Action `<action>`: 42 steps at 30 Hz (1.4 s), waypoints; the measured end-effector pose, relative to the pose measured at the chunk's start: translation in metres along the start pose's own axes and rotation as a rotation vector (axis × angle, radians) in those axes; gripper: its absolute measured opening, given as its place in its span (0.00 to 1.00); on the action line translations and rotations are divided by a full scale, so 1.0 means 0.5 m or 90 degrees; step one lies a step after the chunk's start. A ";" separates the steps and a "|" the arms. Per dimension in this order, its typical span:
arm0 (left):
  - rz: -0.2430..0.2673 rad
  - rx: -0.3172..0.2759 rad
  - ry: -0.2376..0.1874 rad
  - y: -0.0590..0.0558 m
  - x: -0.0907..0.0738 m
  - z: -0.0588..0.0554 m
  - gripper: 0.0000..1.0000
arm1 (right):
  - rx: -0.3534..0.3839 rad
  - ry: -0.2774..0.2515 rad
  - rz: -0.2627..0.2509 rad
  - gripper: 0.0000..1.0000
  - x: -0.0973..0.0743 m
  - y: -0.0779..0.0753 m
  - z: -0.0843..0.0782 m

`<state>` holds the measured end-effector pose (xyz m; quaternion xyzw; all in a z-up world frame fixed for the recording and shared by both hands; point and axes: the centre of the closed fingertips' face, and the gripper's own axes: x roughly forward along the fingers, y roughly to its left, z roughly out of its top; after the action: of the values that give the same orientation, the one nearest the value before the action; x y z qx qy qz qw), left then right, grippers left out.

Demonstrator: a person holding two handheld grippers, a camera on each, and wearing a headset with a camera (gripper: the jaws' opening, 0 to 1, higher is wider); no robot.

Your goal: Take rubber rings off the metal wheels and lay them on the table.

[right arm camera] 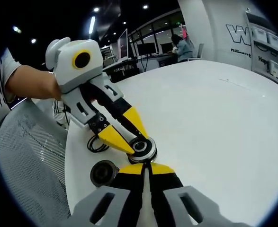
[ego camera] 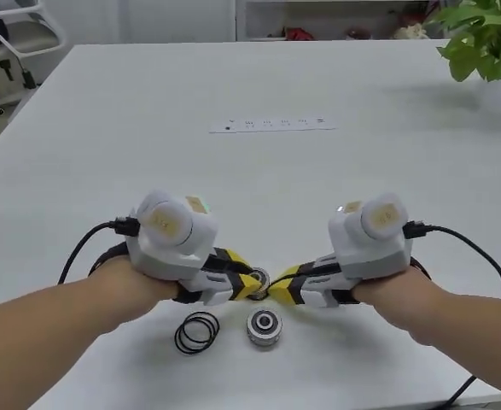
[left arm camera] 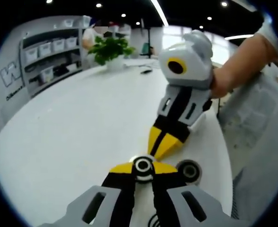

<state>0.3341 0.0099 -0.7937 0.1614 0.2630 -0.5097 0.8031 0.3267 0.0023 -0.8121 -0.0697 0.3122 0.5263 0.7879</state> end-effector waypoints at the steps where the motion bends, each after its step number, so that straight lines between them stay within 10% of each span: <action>1: 0.002 -0.002 -0.002 0.000 0.000 -0.001 0.14 | 0.003 0.000 -0.001 0.01 0.000 -0.001 0.000; 22: 0.030 0.010 0.003 -0.005 0.002 -0.002 0.12 | 0.203 -0.080 -0.005 0.00 -0.016 -0.030 0.025; 42: 0.047 0.006 0.008 -0.003 0.003 -0.001 0.12 | 0.233 -0.098 0.022 0.00 -0.017 0.000 0.046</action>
<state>0.3331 0.0083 -0.7950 0.1781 0.2599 -0.4797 0.8189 0.3343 0.0057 -0.7893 0.1208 0.3428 0.4782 0.7995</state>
